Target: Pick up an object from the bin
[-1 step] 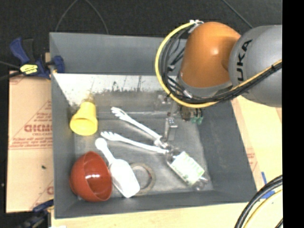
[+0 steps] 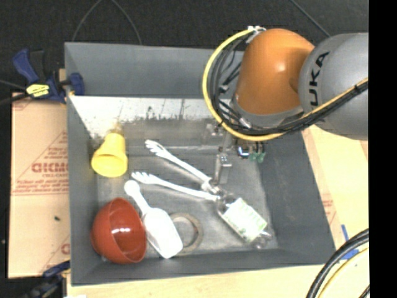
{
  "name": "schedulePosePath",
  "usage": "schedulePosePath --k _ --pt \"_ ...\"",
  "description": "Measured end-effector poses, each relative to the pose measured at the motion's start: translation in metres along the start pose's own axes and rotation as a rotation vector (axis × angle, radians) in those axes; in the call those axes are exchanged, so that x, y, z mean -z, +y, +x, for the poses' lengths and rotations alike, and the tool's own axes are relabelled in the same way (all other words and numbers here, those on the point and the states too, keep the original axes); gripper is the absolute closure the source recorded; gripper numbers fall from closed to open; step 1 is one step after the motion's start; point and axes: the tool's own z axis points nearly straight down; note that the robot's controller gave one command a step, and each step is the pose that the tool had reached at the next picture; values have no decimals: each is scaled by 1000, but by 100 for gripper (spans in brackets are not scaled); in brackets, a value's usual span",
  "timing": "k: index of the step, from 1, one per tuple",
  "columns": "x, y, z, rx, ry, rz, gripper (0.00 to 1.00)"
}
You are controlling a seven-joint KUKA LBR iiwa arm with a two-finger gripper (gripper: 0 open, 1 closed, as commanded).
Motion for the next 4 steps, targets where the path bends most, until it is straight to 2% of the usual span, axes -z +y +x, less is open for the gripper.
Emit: schedulePosePath --k 1,2,3,4 --pt "-70 -2 13 173 3 0 0" --pt "-63 -8 -11 208 -6 2 0" --pt "-105 -12 -5 -197 2 1 0" --pt "-107 -21 -6 -141 0 0 0"
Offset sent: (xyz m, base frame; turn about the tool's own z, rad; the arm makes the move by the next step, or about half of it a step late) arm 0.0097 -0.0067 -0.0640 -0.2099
